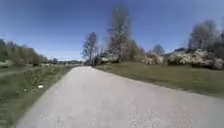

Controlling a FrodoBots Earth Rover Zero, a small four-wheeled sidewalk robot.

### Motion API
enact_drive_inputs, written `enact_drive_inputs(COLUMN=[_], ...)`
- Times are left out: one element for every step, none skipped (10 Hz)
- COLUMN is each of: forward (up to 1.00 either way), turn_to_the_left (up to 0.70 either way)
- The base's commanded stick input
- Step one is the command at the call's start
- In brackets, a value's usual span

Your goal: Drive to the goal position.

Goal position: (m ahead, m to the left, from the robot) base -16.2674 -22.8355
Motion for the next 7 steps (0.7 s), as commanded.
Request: enact_drive_inputs(forward=[0.45, 0.45, 0.70, 0.70, 0.70, 0.70, 0.70], turn_to_the_left=[0.00, 0.00, 0.00, 0.00, 0.00, 0.00, 0.00])
